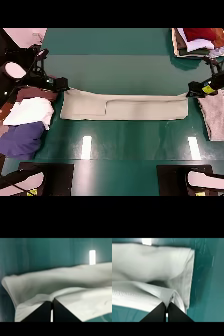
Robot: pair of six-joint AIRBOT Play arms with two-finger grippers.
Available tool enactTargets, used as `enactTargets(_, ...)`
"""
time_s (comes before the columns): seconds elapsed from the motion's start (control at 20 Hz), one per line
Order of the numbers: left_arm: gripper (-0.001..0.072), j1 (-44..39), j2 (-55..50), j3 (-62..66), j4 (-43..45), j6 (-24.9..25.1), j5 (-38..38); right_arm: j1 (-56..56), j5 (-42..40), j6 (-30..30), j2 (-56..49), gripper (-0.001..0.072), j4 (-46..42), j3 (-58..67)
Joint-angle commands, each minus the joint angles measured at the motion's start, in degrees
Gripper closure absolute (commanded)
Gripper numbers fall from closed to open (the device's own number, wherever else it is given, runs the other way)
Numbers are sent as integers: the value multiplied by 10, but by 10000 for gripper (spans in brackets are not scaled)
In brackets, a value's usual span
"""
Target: Fold the shirts.
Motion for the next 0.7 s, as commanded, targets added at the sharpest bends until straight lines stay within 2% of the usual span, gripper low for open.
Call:
enactTargets(0.0,679,1,-52,19,3,1,54,1,-1,13,-86,695,13,66)
enactTargets(0.05,666,1,-56,19,3,0,56,-1,-4,13,-107,683,39,79)
enactTargets(0.1,407,1,-58,19,2,-2,58,-6,-13,13,-128,450,77,92)
enactTargets(0.15,106,1,-58,19,3,-5,59,-15,-18,12,-147,198,122,106)
enactTargets(0.2,53,1,-57,22,3,-5,55,-26,-17,10,-161,184,165,120)
enactTargets(0.3,52,1,-57,44,14,-3,13,-52,8,-17,-172,185,228,136)
enactTargets(0.4,54,1,-57,72,17,0,-55,-79,63,-48,-167,185,218,135)
enactTargets(0.45,120,0,-57,79,17,1,-82,-94,92,-50,-165,185,207,134)
enactTargets(0.5,350,0,-57,81,13,2,-104,-109,113,-66,-164,185,205,134)
enactTargets(0.55,539,-1,-58,80,14,6,-119,-123,130,-69,-164,185,205,134)
enactTargets(0.6,661,-1,-58,80,10,16,-129,-139,139,-69,-164,186,206,130)
enactTargets(0.65,679,-1,-58,80,6,17,-132,-154,140,-76,-160,185,210,116)
